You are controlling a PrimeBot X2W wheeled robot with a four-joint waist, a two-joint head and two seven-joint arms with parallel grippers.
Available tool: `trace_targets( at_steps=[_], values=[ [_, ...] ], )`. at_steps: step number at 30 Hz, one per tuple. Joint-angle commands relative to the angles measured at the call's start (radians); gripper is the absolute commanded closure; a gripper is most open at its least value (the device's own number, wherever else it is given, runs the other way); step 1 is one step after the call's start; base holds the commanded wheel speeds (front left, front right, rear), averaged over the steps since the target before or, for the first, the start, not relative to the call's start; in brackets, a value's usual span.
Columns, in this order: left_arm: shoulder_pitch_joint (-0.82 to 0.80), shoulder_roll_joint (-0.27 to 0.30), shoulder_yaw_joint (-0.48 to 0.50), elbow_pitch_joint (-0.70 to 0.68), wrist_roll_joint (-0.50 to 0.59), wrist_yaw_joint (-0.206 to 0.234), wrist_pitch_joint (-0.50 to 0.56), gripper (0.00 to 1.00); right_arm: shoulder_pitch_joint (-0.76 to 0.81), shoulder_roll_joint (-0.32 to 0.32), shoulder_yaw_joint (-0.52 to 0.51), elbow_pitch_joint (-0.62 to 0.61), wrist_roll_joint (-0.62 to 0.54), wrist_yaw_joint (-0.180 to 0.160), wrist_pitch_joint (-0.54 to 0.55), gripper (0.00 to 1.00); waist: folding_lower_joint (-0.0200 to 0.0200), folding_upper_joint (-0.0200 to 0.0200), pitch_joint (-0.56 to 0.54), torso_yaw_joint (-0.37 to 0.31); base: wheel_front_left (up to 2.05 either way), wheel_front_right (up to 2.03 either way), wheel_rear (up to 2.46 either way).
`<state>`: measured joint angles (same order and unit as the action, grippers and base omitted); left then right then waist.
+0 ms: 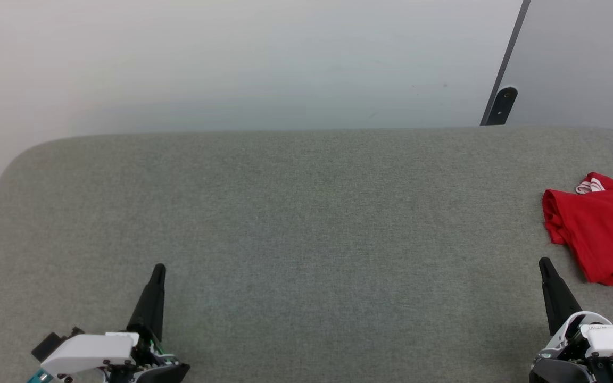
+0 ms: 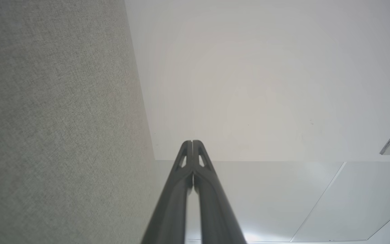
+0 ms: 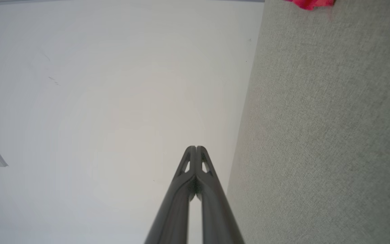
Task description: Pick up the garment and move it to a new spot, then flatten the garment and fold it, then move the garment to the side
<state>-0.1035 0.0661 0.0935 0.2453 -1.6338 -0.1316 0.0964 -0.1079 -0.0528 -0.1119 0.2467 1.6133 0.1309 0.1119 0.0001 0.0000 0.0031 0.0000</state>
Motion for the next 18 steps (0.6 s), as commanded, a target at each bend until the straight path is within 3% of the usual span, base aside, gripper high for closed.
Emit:
trace_targets(
  at_steps=[1, 18],
  values=[
    [-0.010, -0.002, 0.002, 0.001, 0.006, -0.003, 0.005, 1.00, -0.005, 0.004, -0.002, 0.001, 0.001, 0.000, 0.003, 1.00, -0.0001, 0.0000, 0.000, 0.000, 0.00, 0.00, 0.00],
    [-0.010, -0.004, 0.007, 0.001, 0.009, -0.003, 0.007, 1.00, -0.005, 0.004, -0.002, 0.001, 0.001, 0.000, 0.002, 1.00, -0.0001, 0.0000, 0.000, 0.000, 0.00, 0.00, 0.00]
  ],
)
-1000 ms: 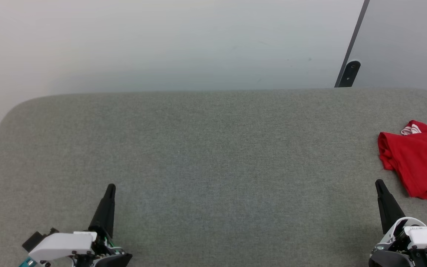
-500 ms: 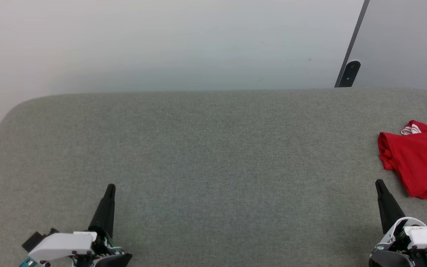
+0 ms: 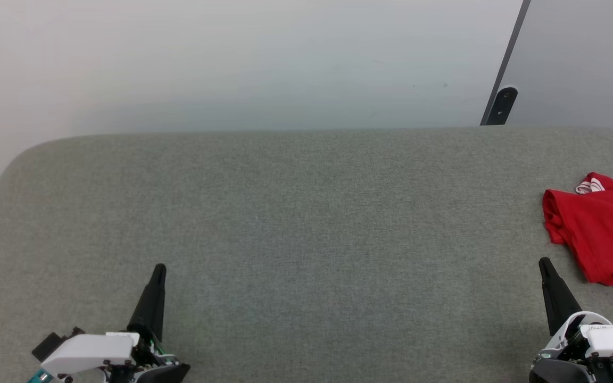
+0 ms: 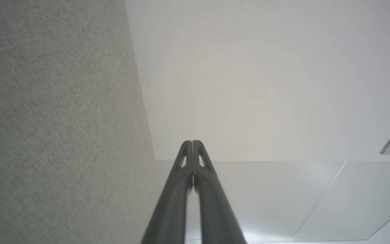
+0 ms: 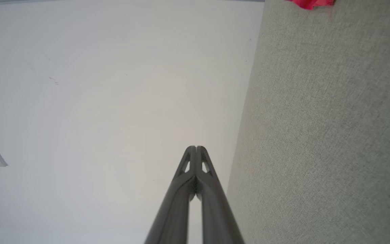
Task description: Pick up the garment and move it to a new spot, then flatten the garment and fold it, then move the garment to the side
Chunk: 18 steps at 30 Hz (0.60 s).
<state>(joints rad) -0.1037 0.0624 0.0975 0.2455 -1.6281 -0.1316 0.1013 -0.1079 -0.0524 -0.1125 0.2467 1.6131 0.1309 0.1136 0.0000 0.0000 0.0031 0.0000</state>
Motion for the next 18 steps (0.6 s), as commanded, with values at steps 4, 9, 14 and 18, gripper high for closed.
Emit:
trace_targets(
  at_steps=[4, 9, 14, 18],
  values=[
    [-0.010, -0.001, 0.004, 0.001, 0.004, -0.003, 0.003, 1.00, -0.005, 0.004, -0.002, 0.001, 0.001, 0.000, 0.001, 1.00, 0.0000, 0.0000, 0.000, 0.000, 0.00, 0.00, 0.00],
    [-0.010, -0.002, 0.005, 0.001, 0.006, -0.003, 0.004, 1.00, -0.005, 0.004, -0.002, 0.001, 0.000, 0.000, 0.001, 1.00, 0.0000, 0.0000, 0.000, 0.000, 0.00, 0.00, 0.00],
    [-0.010, -0.003, 0.006, 0.001, 0.007, -0.003, 0.004, 1.00, -0.005, 0.004, -0.002, 0.001, 0.000, 0.000, 0.001, 1.00, 0.0000, 0.0000, 0.000, 0.000, 0.00, 0.00, 0.00],
    [-0.010, -0.003, 0.007, 0.001, 0.007, -0.003, 0.004, 1.00, -0.005, 0.004, -0.002, 0.001, 0.000, 0.000, 0.001, 1.00, 0.0000, 0.0000, 0.000, 0.000, 0.00, 0.00, 0.00]
  ],
)
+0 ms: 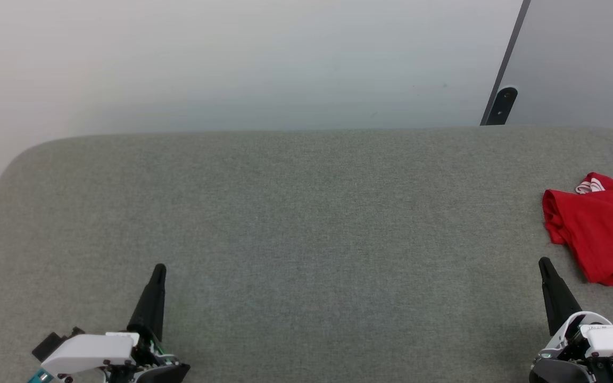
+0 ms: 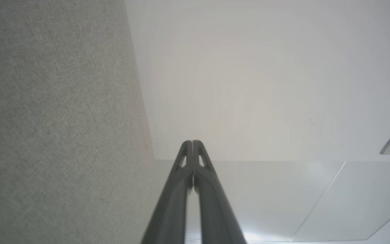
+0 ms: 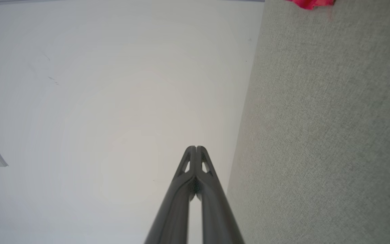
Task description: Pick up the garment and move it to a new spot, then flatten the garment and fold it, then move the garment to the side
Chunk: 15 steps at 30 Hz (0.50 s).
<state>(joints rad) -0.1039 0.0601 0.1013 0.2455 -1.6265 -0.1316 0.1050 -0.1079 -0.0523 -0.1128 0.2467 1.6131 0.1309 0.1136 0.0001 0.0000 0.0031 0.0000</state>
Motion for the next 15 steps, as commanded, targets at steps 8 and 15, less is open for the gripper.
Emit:
trace_targets(
  at_steps=[8, 15],
  values=[
    [-0.010, -0.002, 0.004, 0.002, 0.008, -0.003, 0.002, 1.00, -0.005, 0.004, -0.002, 0.001, 0.000, 0.000, 0.001, 1.00, -0.0001, 0.0000, 0.000, 0.000, 0.00, 0.00, 0.00],
    [-0.010, -0.003, 0.005, 0.002, 0.008, -0.003, 0.004, 1.00, -0.005, 0.004, -0.002, 0.001, 0.000, 0.000, 0.002, 1.00, -0.0001, 0.0000, 0.000, 0.000, 0.00, 0.00, 0.00]
  ],
)
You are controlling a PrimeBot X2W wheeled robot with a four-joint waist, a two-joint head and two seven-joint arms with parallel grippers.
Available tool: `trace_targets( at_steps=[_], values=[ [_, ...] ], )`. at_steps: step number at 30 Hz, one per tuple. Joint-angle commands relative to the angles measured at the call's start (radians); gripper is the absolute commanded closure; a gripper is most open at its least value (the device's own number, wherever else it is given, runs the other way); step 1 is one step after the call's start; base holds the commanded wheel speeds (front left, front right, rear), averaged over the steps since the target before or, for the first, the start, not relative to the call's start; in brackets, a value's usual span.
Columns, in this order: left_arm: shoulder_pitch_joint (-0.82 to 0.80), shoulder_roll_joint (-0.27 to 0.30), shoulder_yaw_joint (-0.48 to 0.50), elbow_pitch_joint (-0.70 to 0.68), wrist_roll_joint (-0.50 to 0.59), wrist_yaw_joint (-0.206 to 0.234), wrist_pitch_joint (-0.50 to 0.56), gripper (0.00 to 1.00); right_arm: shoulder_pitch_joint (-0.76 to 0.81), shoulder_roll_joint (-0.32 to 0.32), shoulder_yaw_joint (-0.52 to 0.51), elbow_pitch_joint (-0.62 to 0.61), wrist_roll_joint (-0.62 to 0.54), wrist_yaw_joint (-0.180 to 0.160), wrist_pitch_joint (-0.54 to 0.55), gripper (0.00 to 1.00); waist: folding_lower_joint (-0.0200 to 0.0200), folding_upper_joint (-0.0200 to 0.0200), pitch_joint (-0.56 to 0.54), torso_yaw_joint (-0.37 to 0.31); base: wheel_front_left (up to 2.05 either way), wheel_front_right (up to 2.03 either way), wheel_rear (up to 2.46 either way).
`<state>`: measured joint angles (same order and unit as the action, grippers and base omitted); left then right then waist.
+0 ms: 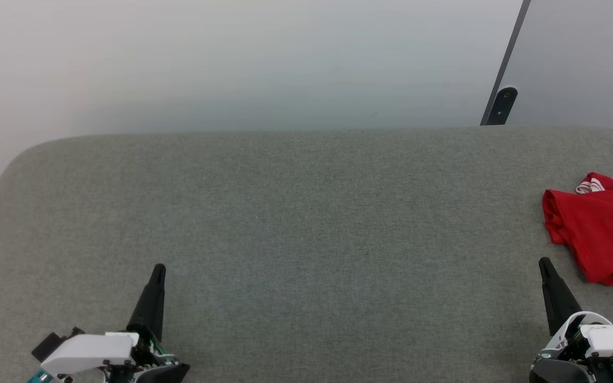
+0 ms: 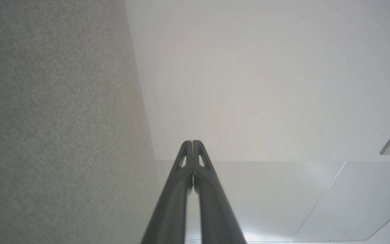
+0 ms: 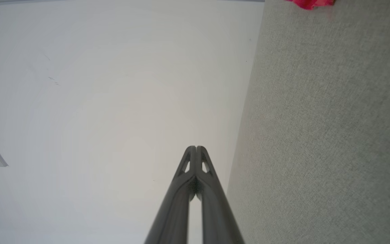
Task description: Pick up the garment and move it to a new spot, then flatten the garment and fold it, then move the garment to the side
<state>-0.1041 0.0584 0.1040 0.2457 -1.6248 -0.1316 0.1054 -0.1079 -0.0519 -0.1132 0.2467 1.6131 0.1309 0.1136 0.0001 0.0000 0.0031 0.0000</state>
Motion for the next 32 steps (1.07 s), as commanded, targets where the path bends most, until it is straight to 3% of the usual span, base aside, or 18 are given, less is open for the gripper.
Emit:
trace_targets(
  at_steps=[1, 32],
  values=[
    [-0.010, -0.001, 0.003, 0.001, 0.007, -0.003, 0.004, 1.00, -0.005, 0.004, -0.002, 0.001, 0.000, 0.000, 0.002, 1.00, -0.0001, 0.0000, 0.000, 0.000, 0.00, 0.00, 0.00],
    [-0.010, -0.004, 0.007, 0.002, 0.008, -0.003, 0.006, 1.00, -0.005, 0.004, -0.002, 0.001, 0.000, 0.000, 0.002, 1.00, -0.0001, 0.0000, 0.000, 0.000, 0.00, 0.00, 0.00]
  ],
)
